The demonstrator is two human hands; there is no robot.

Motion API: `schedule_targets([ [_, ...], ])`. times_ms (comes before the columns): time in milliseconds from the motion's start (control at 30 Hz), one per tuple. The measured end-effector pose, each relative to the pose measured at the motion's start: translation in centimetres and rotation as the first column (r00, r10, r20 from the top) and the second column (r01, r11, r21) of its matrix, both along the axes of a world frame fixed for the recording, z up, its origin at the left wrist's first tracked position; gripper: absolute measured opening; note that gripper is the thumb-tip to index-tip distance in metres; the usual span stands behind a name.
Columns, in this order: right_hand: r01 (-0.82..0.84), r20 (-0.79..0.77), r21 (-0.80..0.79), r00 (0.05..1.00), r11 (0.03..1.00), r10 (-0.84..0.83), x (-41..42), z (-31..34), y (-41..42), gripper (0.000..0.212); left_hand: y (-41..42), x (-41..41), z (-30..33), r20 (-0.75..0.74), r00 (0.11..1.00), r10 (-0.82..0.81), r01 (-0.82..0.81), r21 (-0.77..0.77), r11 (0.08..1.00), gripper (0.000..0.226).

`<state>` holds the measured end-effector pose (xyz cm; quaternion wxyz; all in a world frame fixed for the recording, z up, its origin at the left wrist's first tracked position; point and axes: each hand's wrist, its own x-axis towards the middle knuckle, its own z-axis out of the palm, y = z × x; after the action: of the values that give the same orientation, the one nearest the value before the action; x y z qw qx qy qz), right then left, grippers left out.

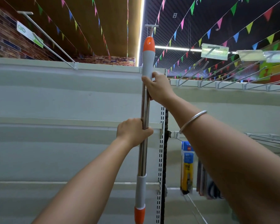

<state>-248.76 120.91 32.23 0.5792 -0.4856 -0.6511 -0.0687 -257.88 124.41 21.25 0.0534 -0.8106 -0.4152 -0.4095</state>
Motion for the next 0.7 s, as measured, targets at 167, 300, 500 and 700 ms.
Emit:
schedule_targets([
  [167,-0.023,-0.008,-0.02,1.0,1.0,0.023,-0.1,0.3,0.8,0.018,0.6,0.1,0.4,-0.025,0.999,0.034,-0.035,-0.024,0.999,0.035],
  [300,0.001,-0.006,-0.01,1.0,1.0,-0.001,0.6,0.2,1.5,0.017,0.9,0.7,0.5,-0.04,0.998,0.038,-0.039,-0.028,0.999,0.034],
  [500,-0.015,-0.02,0.034,1.0,0.999,0.016,1.4,0.9,2.2,0.016,1.5,1.5,0.7,0.03,1.0,-0.006,0.005,0.029,1.0,0.033],
  [700,-0.027,-0.012,0.079,1.0,0.997,0.028,2.0,0.1,2.9,0.017,2.1,1.9,0.2,0.033,0.999,-0.019,0.017,0.058,0.998,0.033],
])
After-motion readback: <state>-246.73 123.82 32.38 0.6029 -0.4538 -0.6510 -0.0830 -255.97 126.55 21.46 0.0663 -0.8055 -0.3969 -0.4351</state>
